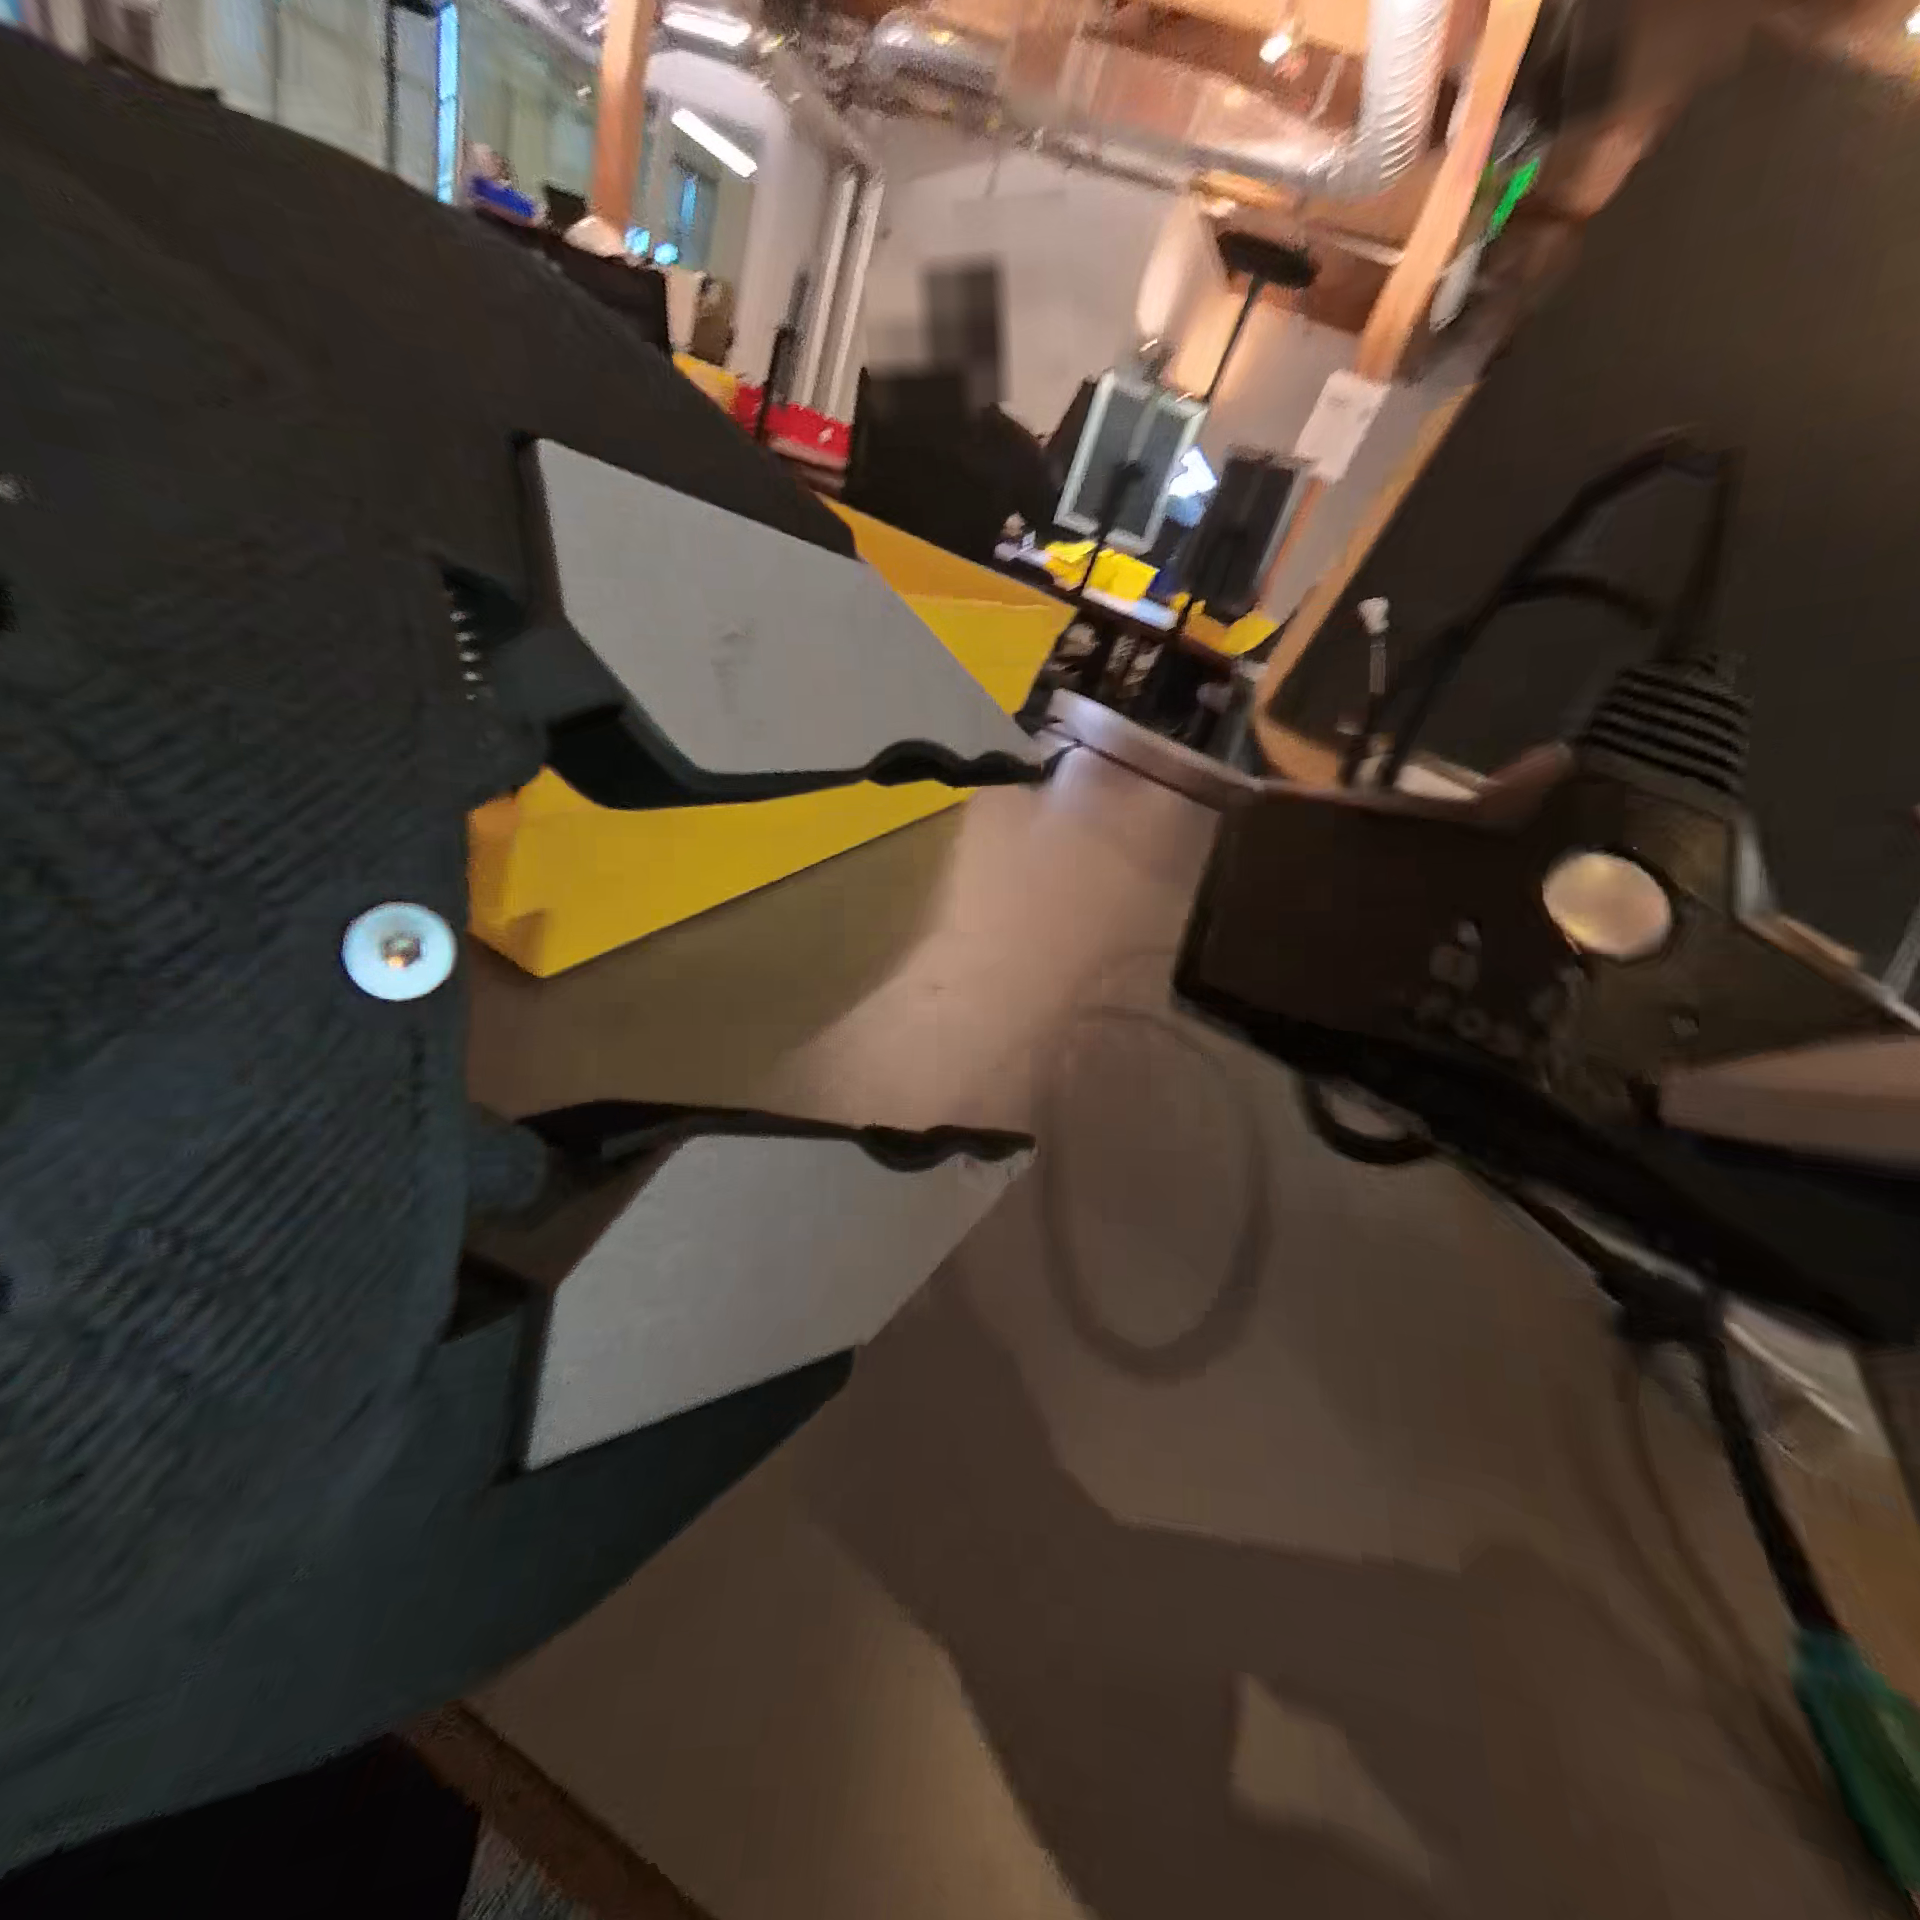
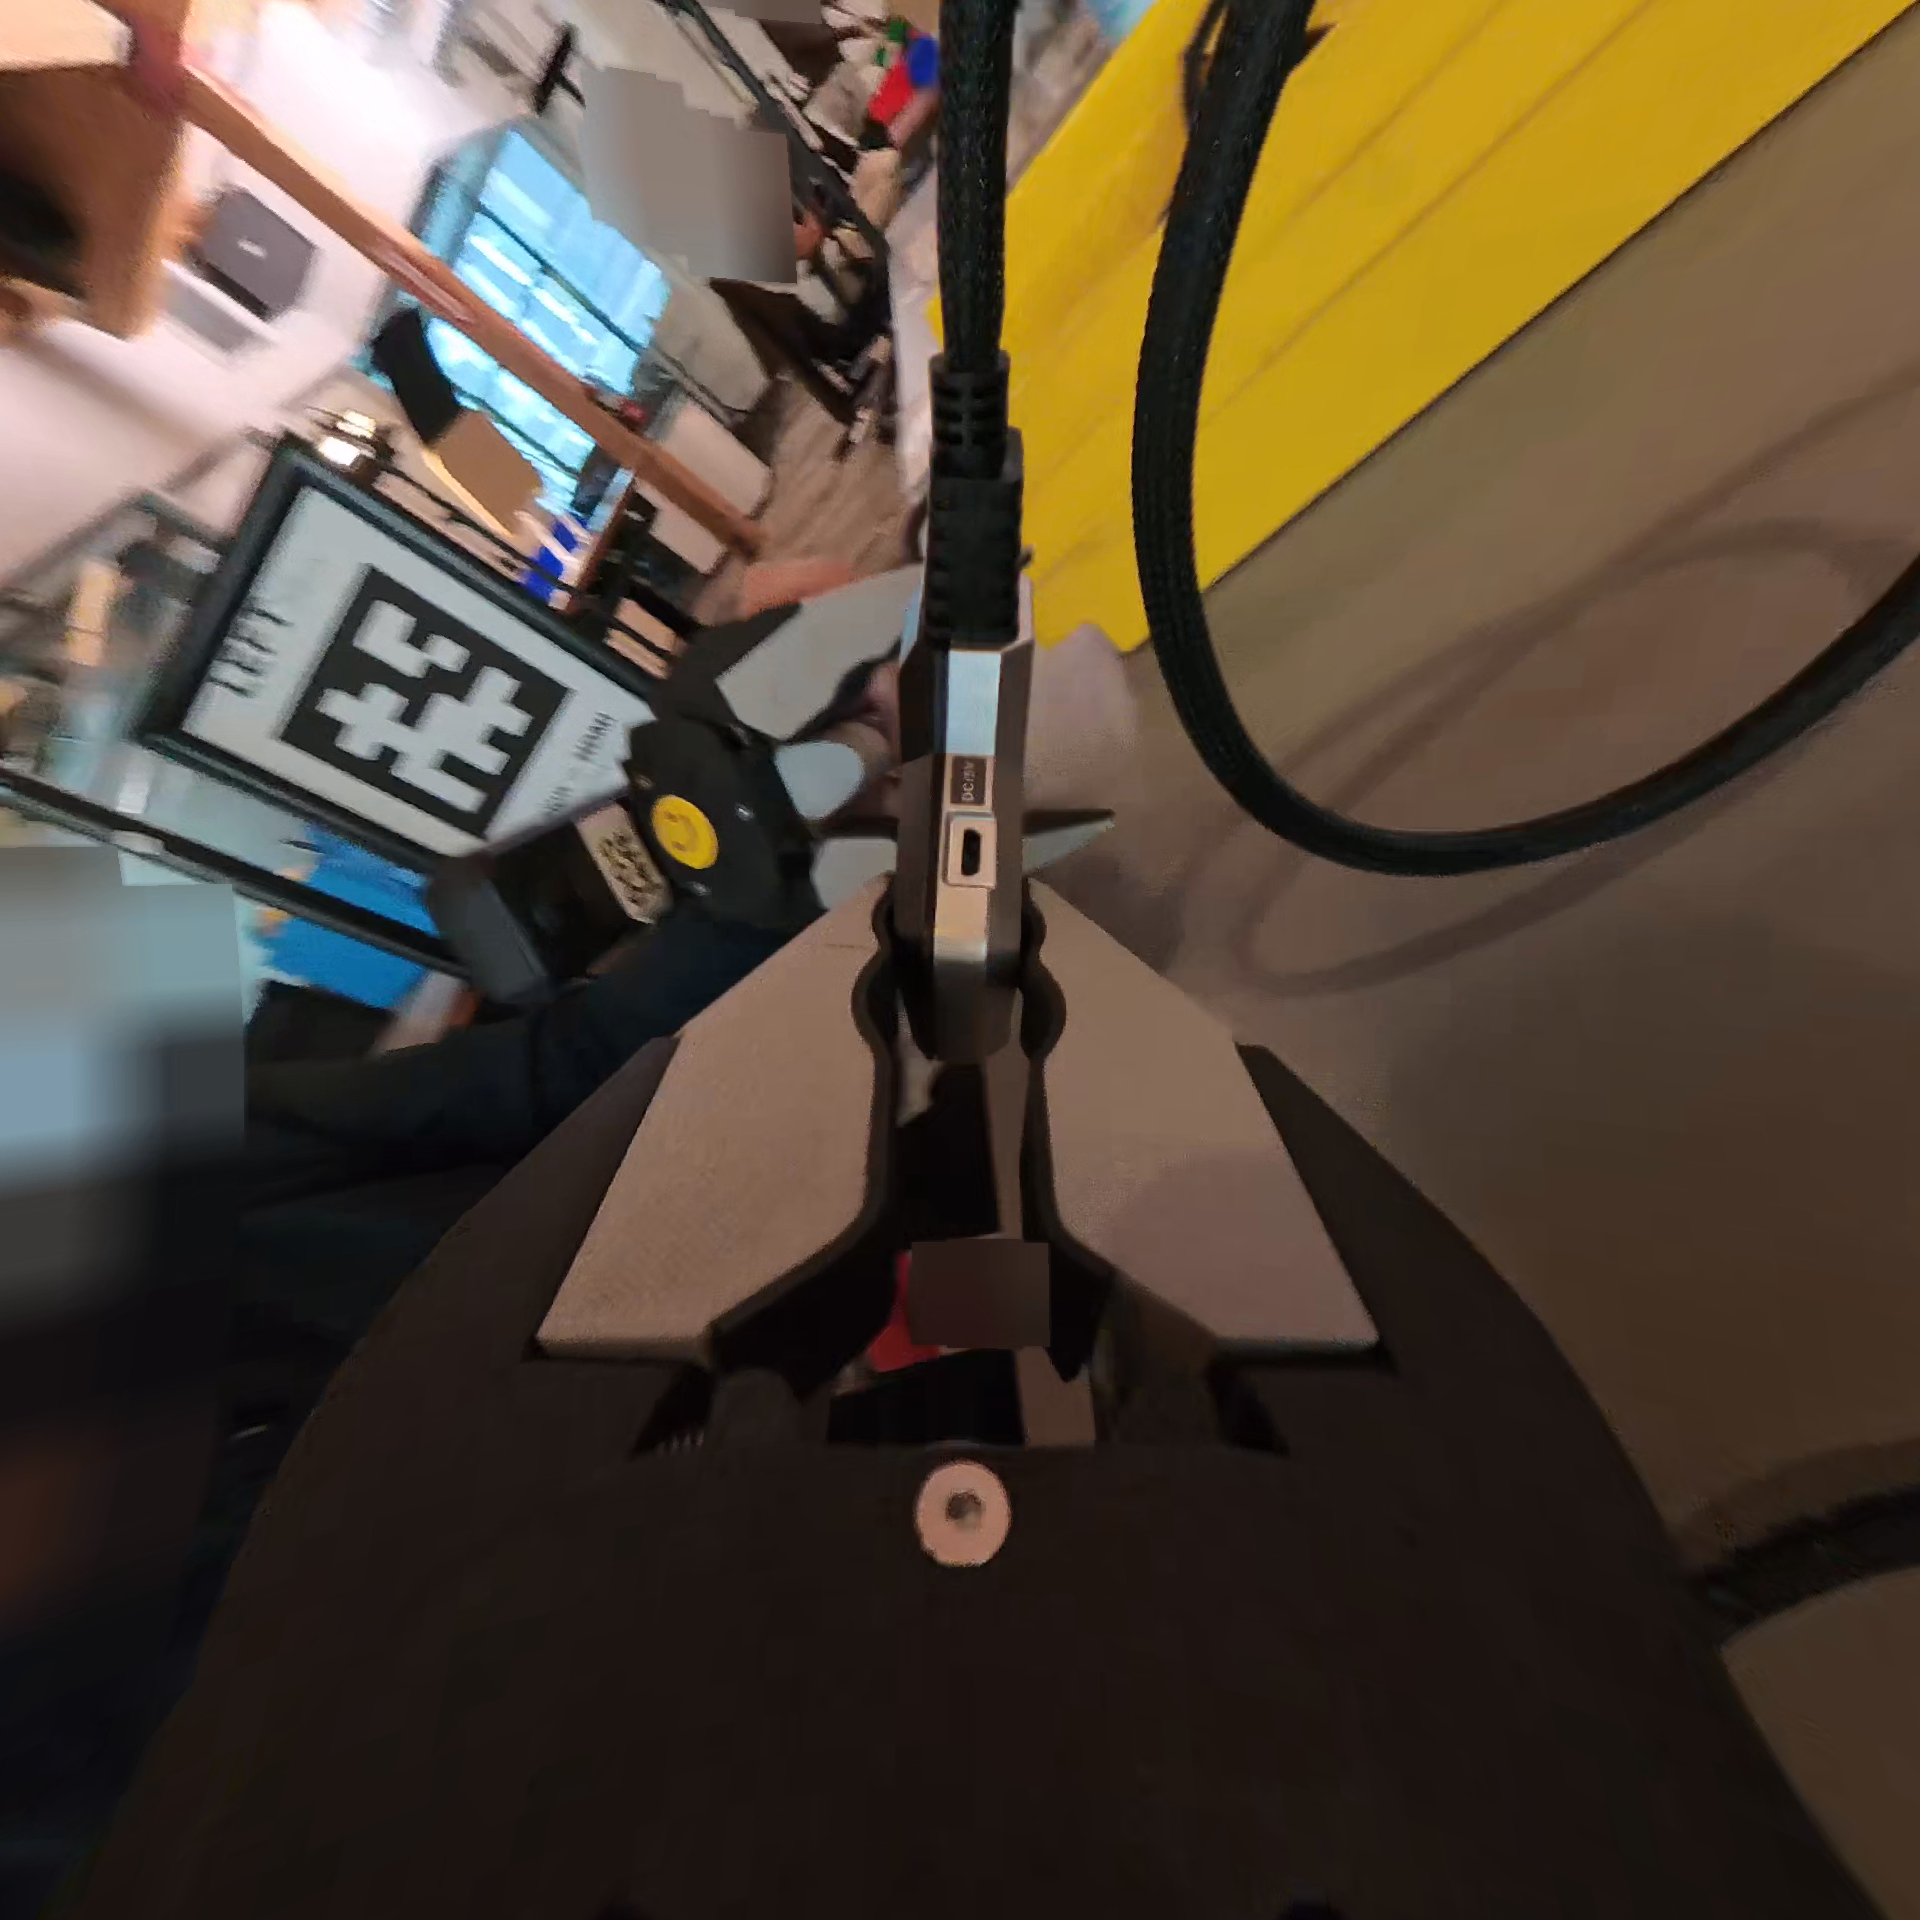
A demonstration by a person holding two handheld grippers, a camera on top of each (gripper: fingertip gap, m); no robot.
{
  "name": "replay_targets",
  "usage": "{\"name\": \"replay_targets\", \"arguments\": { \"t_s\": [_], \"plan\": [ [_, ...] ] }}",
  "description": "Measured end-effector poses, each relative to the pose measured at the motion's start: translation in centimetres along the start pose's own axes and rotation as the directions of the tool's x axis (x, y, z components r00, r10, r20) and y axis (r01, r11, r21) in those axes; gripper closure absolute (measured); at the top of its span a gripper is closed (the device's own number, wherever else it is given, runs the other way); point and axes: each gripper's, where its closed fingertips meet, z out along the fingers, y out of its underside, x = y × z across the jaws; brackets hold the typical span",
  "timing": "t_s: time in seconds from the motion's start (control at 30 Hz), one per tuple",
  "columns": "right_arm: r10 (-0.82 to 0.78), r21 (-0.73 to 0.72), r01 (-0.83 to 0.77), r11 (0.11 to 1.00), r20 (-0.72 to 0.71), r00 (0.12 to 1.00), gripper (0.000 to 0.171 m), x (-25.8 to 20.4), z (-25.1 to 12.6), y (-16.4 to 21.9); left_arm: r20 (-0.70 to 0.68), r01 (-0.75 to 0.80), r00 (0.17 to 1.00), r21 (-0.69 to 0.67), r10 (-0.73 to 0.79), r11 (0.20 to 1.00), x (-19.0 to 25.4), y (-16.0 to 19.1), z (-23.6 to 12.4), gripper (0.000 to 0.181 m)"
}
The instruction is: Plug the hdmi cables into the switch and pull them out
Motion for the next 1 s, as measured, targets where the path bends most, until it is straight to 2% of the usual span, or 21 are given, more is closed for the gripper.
{"name": "replay_targets", "arguments": {
  "t_s": [0.1,0.2,0.27,0.33,0.5,0.63,0.67,0.73,0.87,0.93,1.0],
  "plan": [
    [0.071,-0.011,-0.070,0.997,0.111,0.991,0.153,-1.6,-0.2,0.4,0.075,-0.105,0.992,0.106,0.098,0.989,0.6,-2.1,-0.7,0.120],
    [0.100,-0.038,-0.097,0.995,0.115,0.988,0.153,-1.6,-0.1,1.0,0.124,-0.152,0.984,0.173,0.132,0.973,0.8,-3.4,-1.5,0.126],
    [0.127,-0.044,-0.123,0.991,0.130,0.983,0.153,-1.5,0.3,1.1,0.107,-0.147,0.986,0.156,0.131,0.977,1.0,-3.3,-1.3,0.120],
    [0.156,-0.064,-0.146,0.987,0.186,0.970,0.154,-2.1,0.6,1.4,0.159,-0.191,0.973,0.148,0.168,0.970,0.5,-3.3,-1.5,0.116],
    [0.197,-0.124,-0.169,0.978,0.271,0.942,0.153,-2.8,1.1,2.3,0.296,-0.317,0.917,0.138,0.267,0.938,-0.9,-3.6,-2.3,0.133],
    [0.196,-0.139,-0.167,0.976,0.230,0.953,0.153,-2.1,1.3,2.7,0.420,-0.451,0.833,0.137,0.360,0.882,-1.0,-5.0,-3.2,0.134],
    [0.198,-0.139,-0.168,0.976,0.242,0.950,0.153,-2.3,1.3,2.7,0.403,-0.453,0.838,0.137,0.368,0.881,-0.6,-4.9,-2.9,0.142],
    [0.194,-0.144,-0.163,0.976,0.245,0.950,0.153,-2.4,1.4,2.8,0.359,-0.430,0.861,0.138,0.360,0.892,0.2,-4.6,-2.3,0.135],
    [0.191,-0.184,-0.150,0.971,0.227,0.955,0.152,-2.2,1.9,3.6,0.335,-0.440,0.865,0.151,0.373,0.885,0.5,-4.6,-2.5,0.148],
    [0.174,-0.194,-0.130,0.972,0.231,0.957,0.148,-2.4,2.0,3.7,0.266,-0.408,0.894,0.146,0.361,0.901,0.8,-4.2,-2.2,0.148],
    [0.136,-0.193,-0.092,0.977,0.226,0.965,0.138,-2.7,2.2,3.7,0.144,-0.332,0.939,0.136,0.313,0.933,1.4,-3.5,-1.7,0.148]
  ]
}}
